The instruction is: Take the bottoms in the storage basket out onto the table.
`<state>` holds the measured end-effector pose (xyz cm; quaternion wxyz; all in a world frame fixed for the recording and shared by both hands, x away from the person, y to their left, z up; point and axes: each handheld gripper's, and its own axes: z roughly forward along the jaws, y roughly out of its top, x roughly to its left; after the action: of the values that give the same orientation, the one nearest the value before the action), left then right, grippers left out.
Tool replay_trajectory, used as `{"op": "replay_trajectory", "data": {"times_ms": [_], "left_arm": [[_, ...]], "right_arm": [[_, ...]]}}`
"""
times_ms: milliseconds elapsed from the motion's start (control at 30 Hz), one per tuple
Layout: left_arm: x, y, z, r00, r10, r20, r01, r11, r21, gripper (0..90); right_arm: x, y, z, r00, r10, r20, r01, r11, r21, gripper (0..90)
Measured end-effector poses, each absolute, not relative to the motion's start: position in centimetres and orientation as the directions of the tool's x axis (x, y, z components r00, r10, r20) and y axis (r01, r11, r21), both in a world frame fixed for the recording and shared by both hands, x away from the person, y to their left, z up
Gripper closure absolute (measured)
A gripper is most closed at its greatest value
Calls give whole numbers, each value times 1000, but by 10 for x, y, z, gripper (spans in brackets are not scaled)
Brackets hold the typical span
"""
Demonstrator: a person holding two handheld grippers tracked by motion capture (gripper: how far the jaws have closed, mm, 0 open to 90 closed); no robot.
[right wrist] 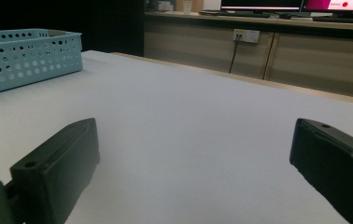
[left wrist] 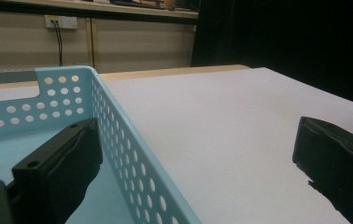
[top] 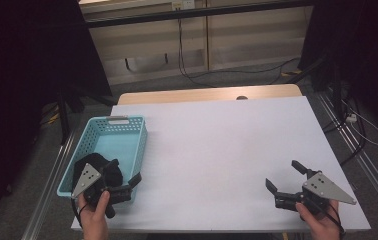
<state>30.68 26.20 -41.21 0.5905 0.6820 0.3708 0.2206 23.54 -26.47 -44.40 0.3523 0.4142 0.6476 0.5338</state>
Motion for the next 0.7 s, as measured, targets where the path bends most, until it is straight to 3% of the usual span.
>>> {"op": "replay_trajectory", "data": {"times_ms": [700], "left_arm": [[310, 260, -405, 641, 753, -147, 258, -31, 966, 19]], "right_arm": [[230, -268, -445, -397, 918, -12, 164, 84, 983, 5]]}}
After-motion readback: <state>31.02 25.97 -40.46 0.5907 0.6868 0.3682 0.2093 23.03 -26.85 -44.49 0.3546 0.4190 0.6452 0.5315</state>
